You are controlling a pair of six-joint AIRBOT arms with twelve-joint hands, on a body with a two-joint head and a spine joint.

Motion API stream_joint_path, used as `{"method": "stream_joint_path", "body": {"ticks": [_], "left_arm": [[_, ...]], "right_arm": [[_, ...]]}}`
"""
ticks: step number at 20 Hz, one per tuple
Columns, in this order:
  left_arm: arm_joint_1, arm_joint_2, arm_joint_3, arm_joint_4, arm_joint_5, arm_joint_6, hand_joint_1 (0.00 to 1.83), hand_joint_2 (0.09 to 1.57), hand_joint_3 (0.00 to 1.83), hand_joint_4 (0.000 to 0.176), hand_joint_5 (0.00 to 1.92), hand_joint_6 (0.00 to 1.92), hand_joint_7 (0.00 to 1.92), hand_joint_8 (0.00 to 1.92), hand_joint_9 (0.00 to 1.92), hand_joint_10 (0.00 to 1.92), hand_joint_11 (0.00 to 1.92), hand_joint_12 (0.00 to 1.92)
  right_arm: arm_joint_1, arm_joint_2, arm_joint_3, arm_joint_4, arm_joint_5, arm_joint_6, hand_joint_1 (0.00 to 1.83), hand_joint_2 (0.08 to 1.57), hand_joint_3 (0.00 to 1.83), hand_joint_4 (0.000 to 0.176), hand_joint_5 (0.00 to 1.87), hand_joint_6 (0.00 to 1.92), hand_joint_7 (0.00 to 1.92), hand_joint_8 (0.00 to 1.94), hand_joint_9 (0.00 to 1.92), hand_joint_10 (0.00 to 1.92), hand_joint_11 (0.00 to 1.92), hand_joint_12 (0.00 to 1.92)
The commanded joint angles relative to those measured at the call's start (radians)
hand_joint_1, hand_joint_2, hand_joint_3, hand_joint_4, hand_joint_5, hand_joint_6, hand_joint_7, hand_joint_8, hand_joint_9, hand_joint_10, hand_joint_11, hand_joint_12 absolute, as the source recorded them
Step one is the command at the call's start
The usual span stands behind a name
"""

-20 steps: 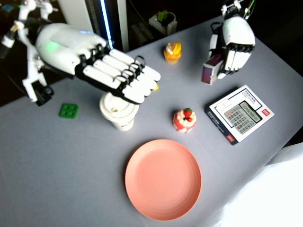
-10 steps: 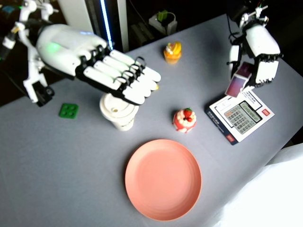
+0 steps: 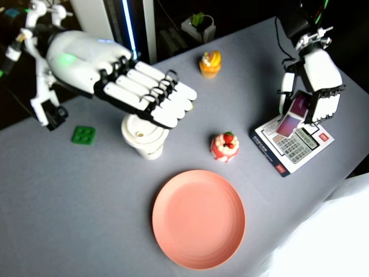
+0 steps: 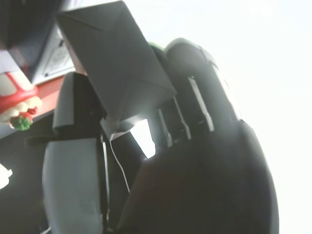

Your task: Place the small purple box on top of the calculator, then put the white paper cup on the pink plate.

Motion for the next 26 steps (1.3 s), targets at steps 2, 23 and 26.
{"method": "stream_joint_path", "body": {"ticks": [2, 23, 26], "left_arm": [[-0.021, -0.009, 0.007, 0.015, -0.073, 0.024, 1.00, 1.13, 0.00, 0.000, 0.31, 0.07, 0.32, 0.11, 0.22, 0.37, 0.01, 1.24], [0.126, 0.207, -0.312, 0.406, -0.559, -0.170, 0.71, 1.14, 0.02, 0.119, 0.05, 0.01, 0.00, 0.00, 0.00, 0.00, 0.00, 0.00], [0.183, 0.231, -0.349, 0.426, -0.662, -0.197, 0.71, 1.15, 0.02, 0.105, 0.06, 0.01, 0.00, 0.00, 0.00, 0.00, 0.00, 0.00]], "right_arm": [[0.013, 0.000, 0.003, -0.001, 0.127, -0.002, 0.34, 1.31, 0.00, 0.000, 0.00, 0.00, 0.00, 0.00, 0.00, 0.00, 0.00, 0.00], [-0.037, -0.002, 0.068, -0.153, 0.112, 0.395, 0.52, 0.94, 0.00, 0.016, 0.00, 0.00, 0.00, 0.00, 0.00, 0.00, 0.00, 0.25], [-0.040, -0.029, 0.085, -0.154, 0.057, 0.409, 0.58, 0.94, 0.00, 0.011, 0.00, 0.00, 0.00, 0.00, 0.00, 0.00, 0.00, 0.45]]}}
